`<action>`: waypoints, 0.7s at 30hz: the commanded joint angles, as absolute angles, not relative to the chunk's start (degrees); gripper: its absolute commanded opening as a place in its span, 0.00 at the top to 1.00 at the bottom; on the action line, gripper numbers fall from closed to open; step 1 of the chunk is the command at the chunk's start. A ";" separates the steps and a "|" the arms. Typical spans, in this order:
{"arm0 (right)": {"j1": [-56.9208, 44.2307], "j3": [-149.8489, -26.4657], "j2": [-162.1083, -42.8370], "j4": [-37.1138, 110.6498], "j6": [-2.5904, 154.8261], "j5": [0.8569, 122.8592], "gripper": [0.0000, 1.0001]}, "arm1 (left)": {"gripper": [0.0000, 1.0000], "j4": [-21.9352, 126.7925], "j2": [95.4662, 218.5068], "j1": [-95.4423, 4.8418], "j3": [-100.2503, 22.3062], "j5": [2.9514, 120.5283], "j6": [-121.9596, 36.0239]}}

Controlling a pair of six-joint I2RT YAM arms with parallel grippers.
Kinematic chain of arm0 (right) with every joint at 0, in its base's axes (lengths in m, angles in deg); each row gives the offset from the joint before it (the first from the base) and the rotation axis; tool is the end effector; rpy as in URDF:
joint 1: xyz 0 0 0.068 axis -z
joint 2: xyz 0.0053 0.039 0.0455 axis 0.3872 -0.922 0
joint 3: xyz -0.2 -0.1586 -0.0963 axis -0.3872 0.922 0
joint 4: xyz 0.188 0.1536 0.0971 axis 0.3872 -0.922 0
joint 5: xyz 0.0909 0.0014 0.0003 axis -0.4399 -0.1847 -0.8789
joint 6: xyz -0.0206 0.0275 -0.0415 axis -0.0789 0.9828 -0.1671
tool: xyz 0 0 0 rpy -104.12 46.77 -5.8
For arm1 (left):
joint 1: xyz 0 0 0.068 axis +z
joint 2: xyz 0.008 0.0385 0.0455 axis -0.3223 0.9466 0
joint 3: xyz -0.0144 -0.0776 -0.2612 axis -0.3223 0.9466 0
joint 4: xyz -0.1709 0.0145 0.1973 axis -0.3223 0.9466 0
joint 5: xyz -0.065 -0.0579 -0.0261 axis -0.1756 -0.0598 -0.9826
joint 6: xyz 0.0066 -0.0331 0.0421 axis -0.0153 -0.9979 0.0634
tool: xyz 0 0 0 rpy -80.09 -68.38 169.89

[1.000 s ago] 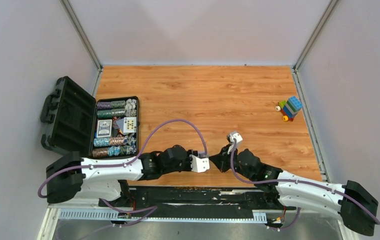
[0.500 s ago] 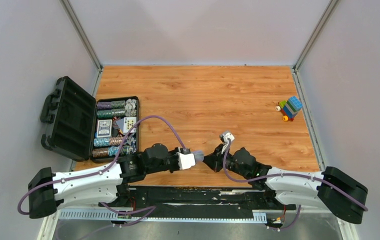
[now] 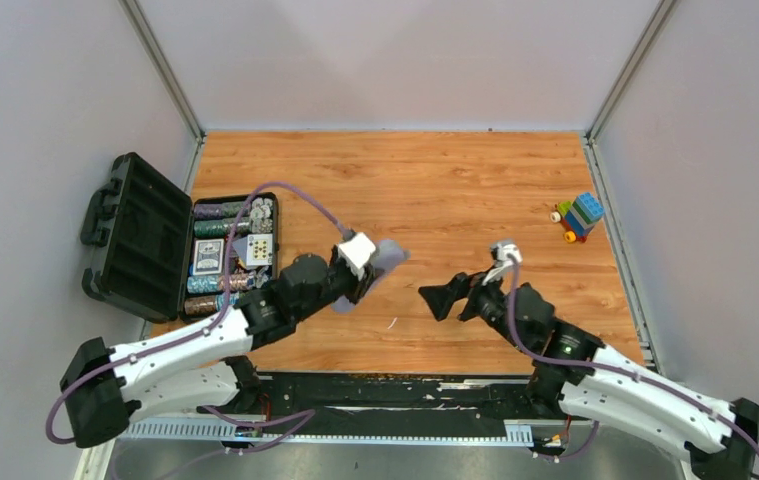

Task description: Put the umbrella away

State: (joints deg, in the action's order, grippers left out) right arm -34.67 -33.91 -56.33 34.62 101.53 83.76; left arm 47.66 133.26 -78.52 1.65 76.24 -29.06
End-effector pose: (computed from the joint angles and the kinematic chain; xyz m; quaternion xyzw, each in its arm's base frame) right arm 0.0934 0.1301 0.2353 -0.1007 0.7911 0.3492 0.4920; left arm 0.1109 -0.1823 0.2675 0.3745 0.6883 -0.2601 0.5642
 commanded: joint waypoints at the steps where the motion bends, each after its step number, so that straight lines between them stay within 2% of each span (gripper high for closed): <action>1: -34.88 -41.79 -49.23 12.56 102.89 99.68 0.00 | 0.80 44.89 142.81 -69.57 -5.51 82.76 -45.29; 5: -34.92 -47.89 -50.64 2.56 103.39 105.87 0.00 | 0.71 40.76 153.79 -67.93 -12.65 78.16 -52.24; 8: -34.88 -51.41 -53.00 -1.85 103.20 106.21 0.00 | 0.69 35.80 160.23 -67.58 -16.24 69.79 -56.01; 10: -34.89 -52.03 -54.09 -2.64 102.18 105.40 0.00 | 0.63 31.35 164.58 -67.58 -16.76 65.76 -59.84; 12: -34.91 -52.36 -55.27 -3.07 101.97 105.02 0.00 | 0.49 28.59 168.48 -67.36 -16.81 64.21 -61.78; 13: -34.92 -52.78 -56.16 -3.70 102.73 105.28 0.00 | 0.37 29.20 169.22 -67.03 -17.31 64.01 -61.57; 17: -34.88 -55.55 -60.37 -8.66 106.65 106.19 0.00 | 0.14 36.95 169.36 -64.20 -19.13 63.69 -60.47; 18: -34.89 -56.16 -61.43 -9.50 107.52 106.24 0.00 | 0.03 38.99 168.28 -63.60 -19.34 64.16 -59.61; 21: -34.89 -57.29 -63.74 -11.06 109.96 106.70 0.00 | 0.00 48.57 163.35 -62.93 -21.15 68.33 -55.23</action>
State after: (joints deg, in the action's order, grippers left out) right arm -34.67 -53.84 -61.99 -6.89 105.68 104.61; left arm 41.12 170.24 -64.16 -17.06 65.55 -58.31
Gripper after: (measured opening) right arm 0.998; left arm 0.991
